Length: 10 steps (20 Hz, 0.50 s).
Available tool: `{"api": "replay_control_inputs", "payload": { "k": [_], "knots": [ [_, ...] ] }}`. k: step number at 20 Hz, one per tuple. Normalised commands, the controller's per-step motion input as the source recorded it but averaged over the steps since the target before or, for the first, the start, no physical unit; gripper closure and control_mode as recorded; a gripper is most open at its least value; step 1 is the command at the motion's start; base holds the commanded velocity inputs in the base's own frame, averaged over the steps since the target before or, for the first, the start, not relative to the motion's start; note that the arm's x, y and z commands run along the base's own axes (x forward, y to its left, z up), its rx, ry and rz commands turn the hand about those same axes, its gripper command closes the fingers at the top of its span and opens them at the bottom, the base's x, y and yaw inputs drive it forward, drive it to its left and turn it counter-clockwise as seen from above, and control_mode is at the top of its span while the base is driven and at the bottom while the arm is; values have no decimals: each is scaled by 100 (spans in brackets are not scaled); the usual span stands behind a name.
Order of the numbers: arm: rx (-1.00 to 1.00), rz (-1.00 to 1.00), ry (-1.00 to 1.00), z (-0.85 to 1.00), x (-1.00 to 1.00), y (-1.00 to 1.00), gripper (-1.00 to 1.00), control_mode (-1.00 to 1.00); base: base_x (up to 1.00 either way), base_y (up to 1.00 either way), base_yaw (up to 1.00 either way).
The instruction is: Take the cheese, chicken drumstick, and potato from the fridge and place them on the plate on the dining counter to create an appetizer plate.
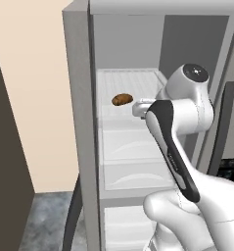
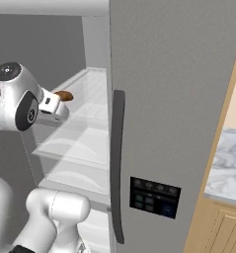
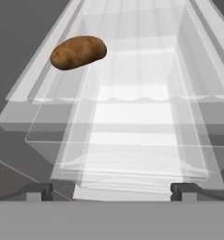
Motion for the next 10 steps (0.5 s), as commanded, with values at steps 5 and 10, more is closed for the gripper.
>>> {"api": "replay_control_inputs", "payload": {
  "k": [5,10],
  "knots": [
    [-1,1,0,29,2,0,-100,-100,0,0,0],
    [0,0,-1,3,5,0,-100,-100,0,0,0]
  ]
}}
